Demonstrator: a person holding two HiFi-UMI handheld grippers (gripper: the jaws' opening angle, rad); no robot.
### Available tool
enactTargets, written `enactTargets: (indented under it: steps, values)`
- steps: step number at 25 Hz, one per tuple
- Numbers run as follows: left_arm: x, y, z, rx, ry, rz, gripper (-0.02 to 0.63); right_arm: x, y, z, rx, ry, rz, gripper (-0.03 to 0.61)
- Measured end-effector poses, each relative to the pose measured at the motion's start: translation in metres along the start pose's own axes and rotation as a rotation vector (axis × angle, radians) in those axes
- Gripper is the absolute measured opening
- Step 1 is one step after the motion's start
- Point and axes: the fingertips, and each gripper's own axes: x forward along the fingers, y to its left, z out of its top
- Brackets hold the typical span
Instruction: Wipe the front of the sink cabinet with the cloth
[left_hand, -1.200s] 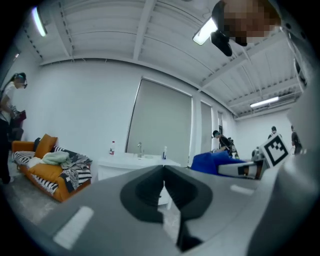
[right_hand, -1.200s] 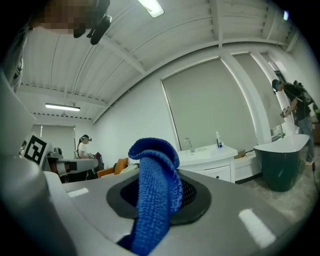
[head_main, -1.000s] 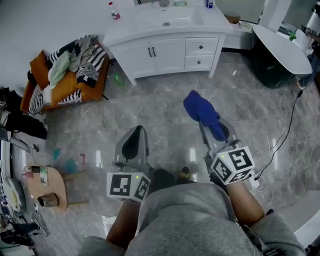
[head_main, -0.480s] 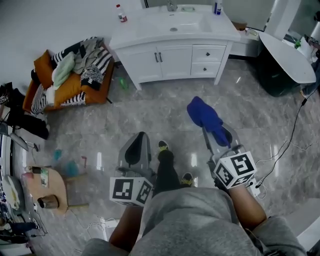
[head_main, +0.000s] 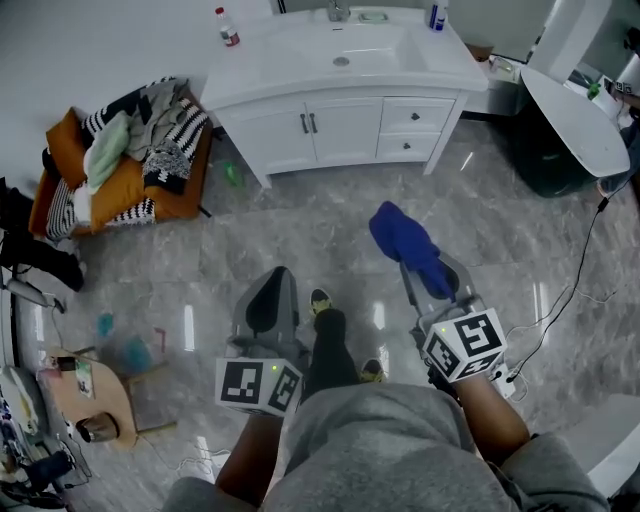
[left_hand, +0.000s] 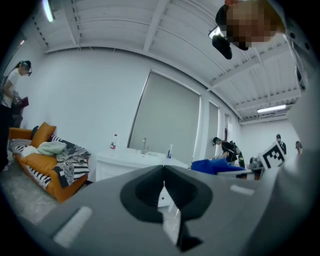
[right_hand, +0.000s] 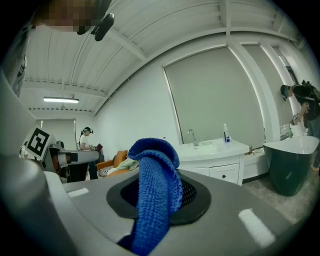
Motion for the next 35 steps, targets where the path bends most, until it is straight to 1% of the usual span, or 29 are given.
enactTargets:
  steps: [9, 14, 17, 22, 26, 35]
  values:
    - [0.062, 0.058, -0.002, -0.026, 0.045, 0.008, 0.011, 0.083, -0.011, -0.003, 0.014, 0.054, 0.01, 0.089]
    - [0.086, 0.088, 0.004, -0.02, 0.059, 0.008, 0.011, 0.119, -0.009, 0.001, 0.019, 0.079, 0.006, 0.089]
    - [0.1, 0.106, 0.013, -0.039, 0.056, 0.003, 0.011, 0.137, -0.004, 0.01, 0.013, 0.082, 0.003, 0.089]
    - [0.111, 0.134, 0.027, -0.055, 0.04, 0.005, 0.011, 0.164, 0.01, 0.025, -0.011, 0.086, 0.006, 0.089]
    - [0.115, 0.155, 0.029, -0.069, 0.037, 0.008, 0.011, 0.182, 0.019, 0.031, -0.016, 0.09, 0.007, 0.089]
    - [0.127, 0.196, 0.028, -0.101, 0.03, 0.012, 0.011, 0.214, 0.034, 0.049, -0.072, 0.091, -0.002, 0.089]
